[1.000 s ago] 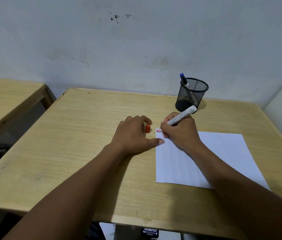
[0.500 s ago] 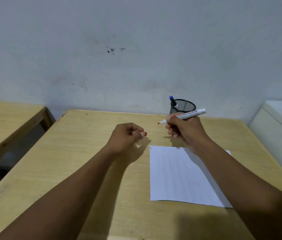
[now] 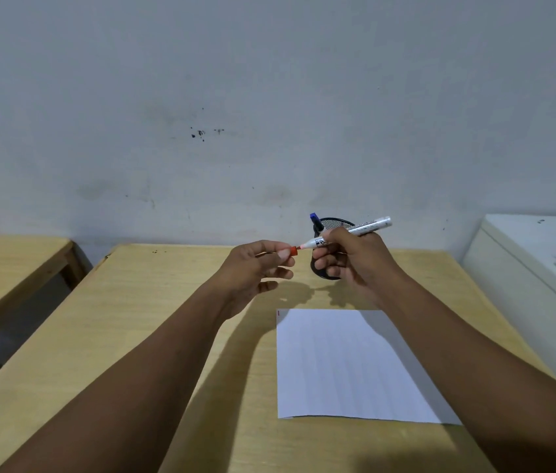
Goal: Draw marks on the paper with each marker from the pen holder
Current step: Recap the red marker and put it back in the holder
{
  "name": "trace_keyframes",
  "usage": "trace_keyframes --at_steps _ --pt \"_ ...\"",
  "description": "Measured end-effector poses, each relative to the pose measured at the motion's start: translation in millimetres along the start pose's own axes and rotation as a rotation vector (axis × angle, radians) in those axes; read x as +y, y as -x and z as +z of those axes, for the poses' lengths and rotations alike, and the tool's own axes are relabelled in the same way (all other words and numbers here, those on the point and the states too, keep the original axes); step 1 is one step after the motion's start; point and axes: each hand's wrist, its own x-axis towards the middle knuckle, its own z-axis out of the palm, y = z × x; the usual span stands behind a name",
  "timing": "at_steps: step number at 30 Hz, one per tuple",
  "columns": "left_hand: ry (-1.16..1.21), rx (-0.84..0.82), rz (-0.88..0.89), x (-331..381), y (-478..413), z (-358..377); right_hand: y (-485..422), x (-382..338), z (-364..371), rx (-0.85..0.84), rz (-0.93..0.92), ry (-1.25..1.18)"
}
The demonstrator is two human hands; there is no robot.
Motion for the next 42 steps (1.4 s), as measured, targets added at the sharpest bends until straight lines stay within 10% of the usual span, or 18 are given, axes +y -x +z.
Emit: trace_keyframes --at_steps 15,25,42 --pt "-0.039 0.079 0.084 -5 -21 24 -14 -7 -13 -0.135 0.052 0.211" --pt "-0.701 0.297 0.408 37 -65 25 -30 -35 -43 0.034 0.111 0.623" --pt "-1.115 0.277 0.431 32 -98 36 -56 -33 -61 0.11 -0.025 0.683"
